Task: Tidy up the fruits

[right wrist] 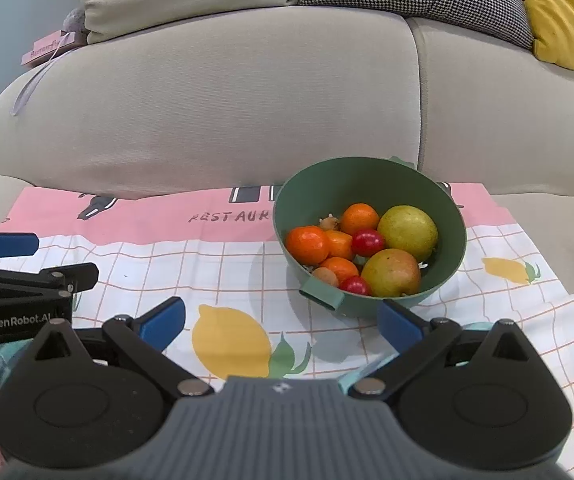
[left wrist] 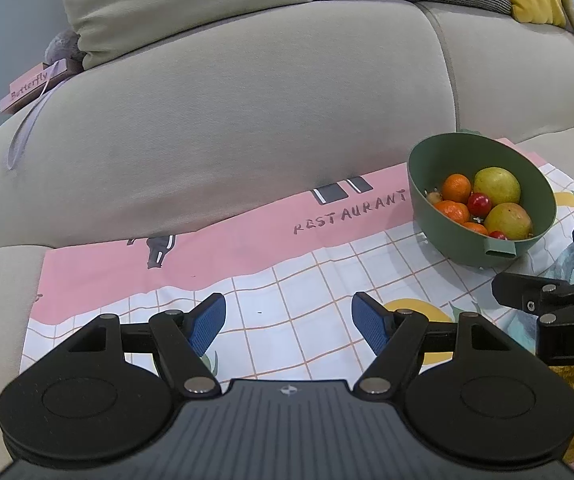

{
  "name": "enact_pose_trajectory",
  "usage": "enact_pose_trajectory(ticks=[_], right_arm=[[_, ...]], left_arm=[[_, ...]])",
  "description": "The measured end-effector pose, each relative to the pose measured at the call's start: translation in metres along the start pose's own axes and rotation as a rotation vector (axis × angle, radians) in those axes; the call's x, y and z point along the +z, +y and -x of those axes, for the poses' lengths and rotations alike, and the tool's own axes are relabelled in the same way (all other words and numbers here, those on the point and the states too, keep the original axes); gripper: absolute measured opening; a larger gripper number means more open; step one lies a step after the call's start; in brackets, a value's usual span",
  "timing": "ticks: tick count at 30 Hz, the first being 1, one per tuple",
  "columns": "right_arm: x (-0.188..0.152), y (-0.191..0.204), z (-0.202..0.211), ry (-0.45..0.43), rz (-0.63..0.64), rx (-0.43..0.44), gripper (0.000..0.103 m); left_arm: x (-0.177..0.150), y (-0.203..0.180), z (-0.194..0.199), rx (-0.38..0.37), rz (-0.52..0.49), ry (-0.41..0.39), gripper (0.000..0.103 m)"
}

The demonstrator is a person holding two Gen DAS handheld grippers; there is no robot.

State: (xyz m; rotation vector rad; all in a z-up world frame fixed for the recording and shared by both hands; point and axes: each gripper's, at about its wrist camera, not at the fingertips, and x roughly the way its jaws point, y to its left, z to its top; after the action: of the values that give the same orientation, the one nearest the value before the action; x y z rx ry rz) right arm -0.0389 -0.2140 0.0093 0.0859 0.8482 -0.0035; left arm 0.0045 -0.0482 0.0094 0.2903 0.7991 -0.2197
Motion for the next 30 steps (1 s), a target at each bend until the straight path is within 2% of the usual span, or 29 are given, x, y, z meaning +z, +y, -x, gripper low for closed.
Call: enact_pose_trajectory(ticks=[30], right_arm=[[-0.0015,-0.0007,-0.0002,-0.012,0.013,-0.008,0.099]], left_arm=[[-0.0006,-0.0026,0.0065,-0.033,-0.001,-0.039,0.084]])
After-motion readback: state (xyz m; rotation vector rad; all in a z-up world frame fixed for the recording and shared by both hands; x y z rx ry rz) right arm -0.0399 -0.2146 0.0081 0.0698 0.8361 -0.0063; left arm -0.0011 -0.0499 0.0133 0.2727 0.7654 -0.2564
